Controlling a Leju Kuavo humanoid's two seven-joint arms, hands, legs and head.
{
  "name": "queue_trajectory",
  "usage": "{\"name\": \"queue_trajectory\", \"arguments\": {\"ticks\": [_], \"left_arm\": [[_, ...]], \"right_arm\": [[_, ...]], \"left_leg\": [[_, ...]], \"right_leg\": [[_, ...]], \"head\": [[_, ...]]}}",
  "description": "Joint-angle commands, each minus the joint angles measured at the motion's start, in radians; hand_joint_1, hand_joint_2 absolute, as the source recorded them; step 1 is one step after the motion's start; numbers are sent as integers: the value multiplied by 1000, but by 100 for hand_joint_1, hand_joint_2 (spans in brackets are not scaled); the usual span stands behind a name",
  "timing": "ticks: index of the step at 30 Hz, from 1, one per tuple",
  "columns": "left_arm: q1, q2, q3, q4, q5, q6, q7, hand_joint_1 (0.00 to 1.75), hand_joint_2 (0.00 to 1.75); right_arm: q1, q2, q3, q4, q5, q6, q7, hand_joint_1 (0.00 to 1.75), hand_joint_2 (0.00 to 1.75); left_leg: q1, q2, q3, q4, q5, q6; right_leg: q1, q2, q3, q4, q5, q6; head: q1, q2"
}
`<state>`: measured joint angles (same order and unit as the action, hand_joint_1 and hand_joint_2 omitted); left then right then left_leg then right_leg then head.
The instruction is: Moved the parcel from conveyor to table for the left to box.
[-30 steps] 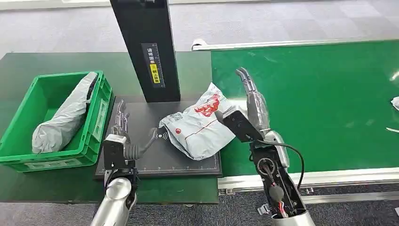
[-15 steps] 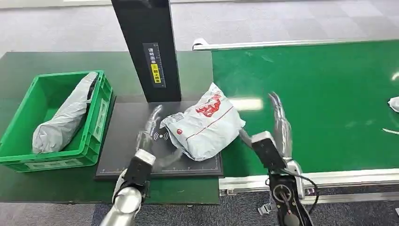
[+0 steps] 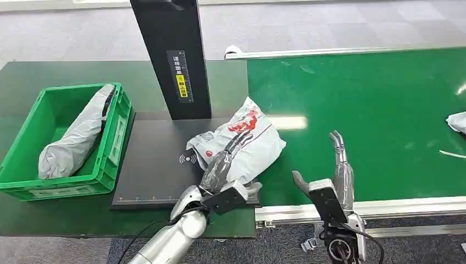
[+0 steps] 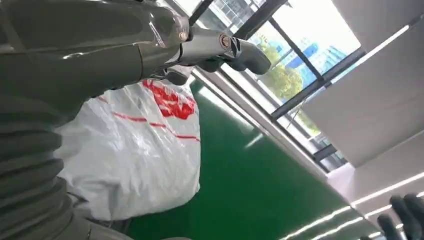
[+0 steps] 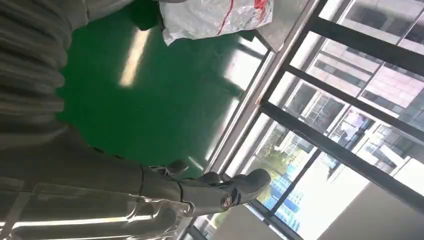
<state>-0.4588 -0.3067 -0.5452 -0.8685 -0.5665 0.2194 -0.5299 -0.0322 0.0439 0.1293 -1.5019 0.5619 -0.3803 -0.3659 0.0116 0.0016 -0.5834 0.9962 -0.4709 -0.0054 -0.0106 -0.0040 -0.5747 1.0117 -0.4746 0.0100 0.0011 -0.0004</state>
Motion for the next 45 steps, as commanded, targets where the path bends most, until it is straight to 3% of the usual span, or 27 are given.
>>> {"name": "queue_trajectory", "arguments": {"ticks": [1, 7, 18, 27, 31, 45], "left_arm": [[-141, -40, -105, 349, -15, 77, -11, 0, 175], [-193, -31, -198, 420, -216, 332, 115, 0, 175], [-202, -30, -207, 430, -240, 344, 135, 0, 175], [-293, 12, -314, 535, -661, 399, 485, 0, 175], [-311, 26, -308, 551, -751, 375, 568, 0, 175], [-313, 24, -313, 554, -778, 365, 588, 0, 175]], "right_arm": [[-19, -14, 8, 39, -26, -26, -27, 0, 175], [-30, -16, 29, 38, -38, -32, -37, 0, 175], [-31, -16, 30, 37, -40, -32, -38, 0, 175], [-8, -14, 30, -21, -37, -51, -48, 0, 175], [13, -19, 22, -53, -42, -62, -58, 0, 175], [17, -18, 19, -68, -42, -67, -60, 0, 175]], "left_leg": [[0, -1, 3, -2, 0, 0], [0, 0, 1, -1, 0, 0], [0, 1, 1, -1, 0, 0], [0, 1, 0, 0, 0, 0], [0, 1, 1, -1, 0, 0], [0, 1, 1, -1, 0, 0]], "right_leg": [[0, 0, 3, -2, 0, -1], [0, 0, 1, -1, 0, 0], [0, 1, 1, -1, 0, -1], [0, 2, 0, 0, 0, -1], [0, 2, 1, -1, 0, -1], [0, 1, 1, -1, 0, -1]], "head": [[0, 0], [0, 0], [0, 0], [0, 0], [0, 0], [0, 0]]}}
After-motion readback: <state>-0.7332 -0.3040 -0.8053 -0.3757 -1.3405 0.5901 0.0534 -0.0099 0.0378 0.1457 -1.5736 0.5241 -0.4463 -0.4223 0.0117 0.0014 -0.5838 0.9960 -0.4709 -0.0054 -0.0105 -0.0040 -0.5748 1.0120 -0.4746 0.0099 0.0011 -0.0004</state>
